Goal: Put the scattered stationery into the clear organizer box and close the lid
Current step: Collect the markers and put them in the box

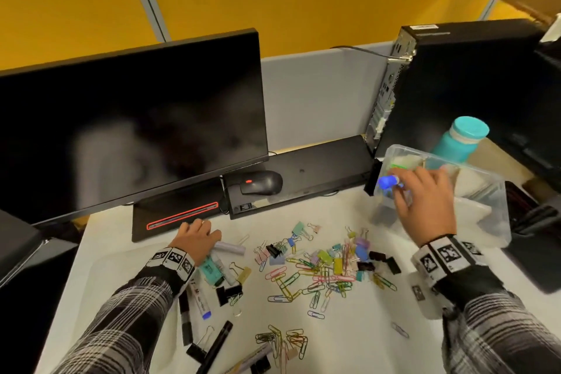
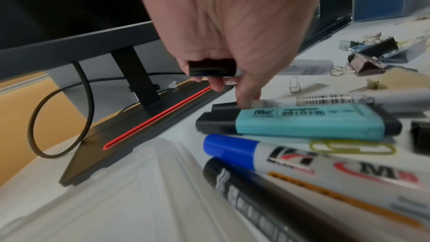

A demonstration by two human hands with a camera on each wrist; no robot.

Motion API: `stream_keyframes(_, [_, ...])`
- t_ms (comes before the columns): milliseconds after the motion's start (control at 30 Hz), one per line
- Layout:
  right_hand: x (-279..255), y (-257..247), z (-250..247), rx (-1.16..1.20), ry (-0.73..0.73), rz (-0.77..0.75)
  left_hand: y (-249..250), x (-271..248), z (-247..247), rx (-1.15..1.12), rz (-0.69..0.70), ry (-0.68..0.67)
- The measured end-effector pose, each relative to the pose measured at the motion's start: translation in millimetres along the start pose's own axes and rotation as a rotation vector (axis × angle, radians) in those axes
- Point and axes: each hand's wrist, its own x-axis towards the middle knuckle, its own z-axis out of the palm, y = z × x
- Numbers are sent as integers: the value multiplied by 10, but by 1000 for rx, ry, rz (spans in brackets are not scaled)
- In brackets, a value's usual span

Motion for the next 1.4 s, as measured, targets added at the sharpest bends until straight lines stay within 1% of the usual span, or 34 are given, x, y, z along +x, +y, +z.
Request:
stream_keyframes(67, [87,244,-127,-96,-29,67,20,-1,0,-18,-9,-12])
stream_keyframes(133, [154,487,-199,-178,-125,109,60,4,10,-25,-15,-26])
stream_keyframes(233, [264,732,-184,-352,-421,116,122,1,-6,-3,-16,-40])
stream_keyframes(300, [347,782,-147,-415,-572,84,138,4,-26,-1,-7,-42])
stream_keyframes(400, [449,780,-103,-479,-687,44,136,-23,-99,9,-20,-51])
stream_keyframes(467, [481,772,-73,-544,-744,54,123,-55,-169,31,-46,-51])
stream_keyframes(567, [485,757,-57,-595,-787,74,131,-93,-276,46,-87,-32])
stream_keyframes(633, [478,725,-84,-581,-812,94,161,-96,-337,35,-117,18])
stream_keyframes(700, [464,741,-149,-510,-769,102,235,-85,-413,-21,-147,68])
stream_keyframes(800, [356,861,-270,-316,-616,191,410,-57,-584,-159,-161,145])
stream_keyframes(900, [149,1069,-360,-133,-449,304,704,-30,-838,-383,-143,253])
stream_keyframes(1000, [-20,1319,-340,-66,-330,371,1123,-11,-1237,-628,-106,308])
stream_keyframes(1100, [-153,1516,-198,-5,-340,379,1662,29,-1680,-717,-23,332])
stream_keyframes(1200, [-269,1630,-45,14,-363,331,2283,136,-2017,-772,48,307])
stream_keyframes(1300, [-278,1661,-14,17,-342,295,2806,385,-2272,-798,56,288])
stream_keyframes(1400, [-261,1650,-27,26,-338,281,3162,690,-2527,-776,24,258])
